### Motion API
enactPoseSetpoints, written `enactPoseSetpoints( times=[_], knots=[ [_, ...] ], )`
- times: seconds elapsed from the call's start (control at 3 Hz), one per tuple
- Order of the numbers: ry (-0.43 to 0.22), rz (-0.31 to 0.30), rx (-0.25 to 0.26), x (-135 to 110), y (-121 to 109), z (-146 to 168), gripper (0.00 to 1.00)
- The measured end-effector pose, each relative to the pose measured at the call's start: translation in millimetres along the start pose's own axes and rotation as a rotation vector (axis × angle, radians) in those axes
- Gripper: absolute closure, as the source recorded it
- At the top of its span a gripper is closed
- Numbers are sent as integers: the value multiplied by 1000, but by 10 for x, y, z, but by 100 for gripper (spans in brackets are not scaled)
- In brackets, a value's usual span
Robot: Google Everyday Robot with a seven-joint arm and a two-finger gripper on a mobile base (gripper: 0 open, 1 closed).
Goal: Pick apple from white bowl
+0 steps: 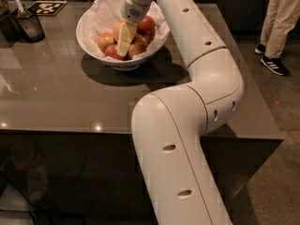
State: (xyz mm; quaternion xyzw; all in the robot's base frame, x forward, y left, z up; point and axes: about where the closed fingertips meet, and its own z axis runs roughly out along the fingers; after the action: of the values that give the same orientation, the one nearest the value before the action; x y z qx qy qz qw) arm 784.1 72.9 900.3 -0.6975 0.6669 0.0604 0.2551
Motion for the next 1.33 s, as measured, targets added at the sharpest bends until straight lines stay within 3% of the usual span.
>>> enactPoseSetpoints(
  times=[1.33],
  knots=[
    [0, 0, 0, 0, 0, 0, 89]
  ],
)
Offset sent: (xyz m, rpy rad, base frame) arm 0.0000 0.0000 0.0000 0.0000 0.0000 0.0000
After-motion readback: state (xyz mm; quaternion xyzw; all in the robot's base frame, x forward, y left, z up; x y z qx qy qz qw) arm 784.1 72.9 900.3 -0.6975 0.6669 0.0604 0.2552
